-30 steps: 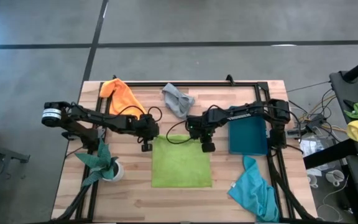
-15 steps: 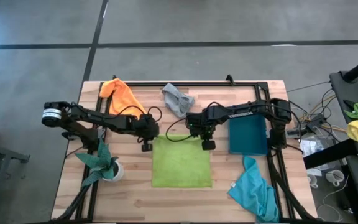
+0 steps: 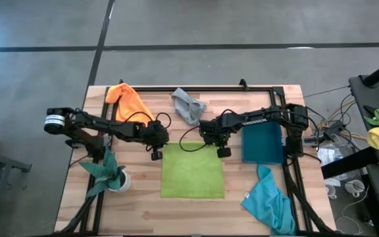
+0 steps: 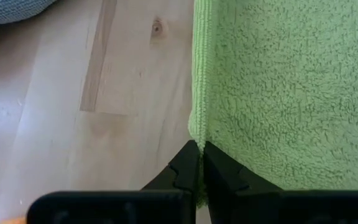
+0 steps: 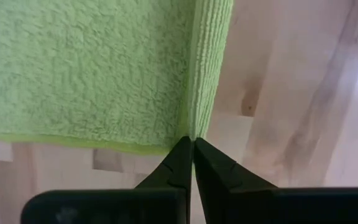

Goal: Roll microfiber towels into tight, uniform cylinder then place into a basket
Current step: Roll the green towel

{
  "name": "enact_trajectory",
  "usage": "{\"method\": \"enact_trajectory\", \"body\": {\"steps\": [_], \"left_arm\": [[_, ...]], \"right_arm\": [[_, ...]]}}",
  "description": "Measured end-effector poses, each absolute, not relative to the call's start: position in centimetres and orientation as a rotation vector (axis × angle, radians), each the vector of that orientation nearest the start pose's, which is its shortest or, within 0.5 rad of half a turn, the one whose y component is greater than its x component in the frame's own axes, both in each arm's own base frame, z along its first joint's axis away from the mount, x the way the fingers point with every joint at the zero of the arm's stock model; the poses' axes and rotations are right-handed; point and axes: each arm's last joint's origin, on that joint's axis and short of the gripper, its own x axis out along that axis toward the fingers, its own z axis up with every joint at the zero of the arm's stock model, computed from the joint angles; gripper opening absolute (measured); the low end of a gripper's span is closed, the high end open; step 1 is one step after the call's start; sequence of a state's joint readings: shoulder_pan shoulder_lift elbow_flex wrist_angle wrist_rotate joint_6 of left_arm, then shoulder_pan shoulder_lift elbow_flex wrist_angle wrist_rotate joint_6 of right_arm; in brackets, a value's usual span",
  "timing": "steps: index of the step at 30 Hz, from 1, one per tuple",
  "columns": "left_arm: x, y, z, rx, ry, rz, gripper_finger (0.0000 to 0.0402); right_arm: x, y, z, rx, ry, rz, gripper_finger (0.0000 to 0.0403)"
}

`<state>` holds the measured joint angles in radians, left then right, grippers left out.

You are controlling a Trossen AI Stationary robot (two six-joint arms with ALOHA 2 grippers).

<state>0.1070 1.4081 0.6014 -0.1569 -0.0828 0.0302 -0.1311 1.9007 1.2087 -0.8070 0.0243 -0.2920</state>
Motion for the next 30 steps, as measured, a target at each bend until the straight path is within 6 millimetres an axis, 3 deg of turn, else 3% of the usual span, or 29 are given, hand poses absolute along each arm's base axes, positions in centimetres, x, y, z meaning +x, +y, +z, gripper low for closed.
{"method": "enact_trajectory", "body": {"steps": [15, 21, 26, 30], "left_arm": [[25.1, 3.0, 13.9, -0.005, 0.980, 0.174, 0.0002], [25.1, 3.0, 13.9, -0.005, 0.980, 0.174, 0.0002], [25.1, 3.0, 13.9, 0.014, 0.983, 0.163, 0.0002], [25.1, 2.9, 13.9, 0.019, 0.984, 0.160, 0.0002]], "right_arm": [[33.5, -4.6, 14.3, -0.183, 1.495, 0.074, 0.0018], [33.0, -4.9, 15.3, -0.101, 1.487, 0.028, 0.0075], [32.3, -6.3, 15.7, 0.022, 1.454, 0.044, 0.0130], [32.1, -7.7, 15.9, 0.101, 1.398, 0.070, 0.0147]]}}
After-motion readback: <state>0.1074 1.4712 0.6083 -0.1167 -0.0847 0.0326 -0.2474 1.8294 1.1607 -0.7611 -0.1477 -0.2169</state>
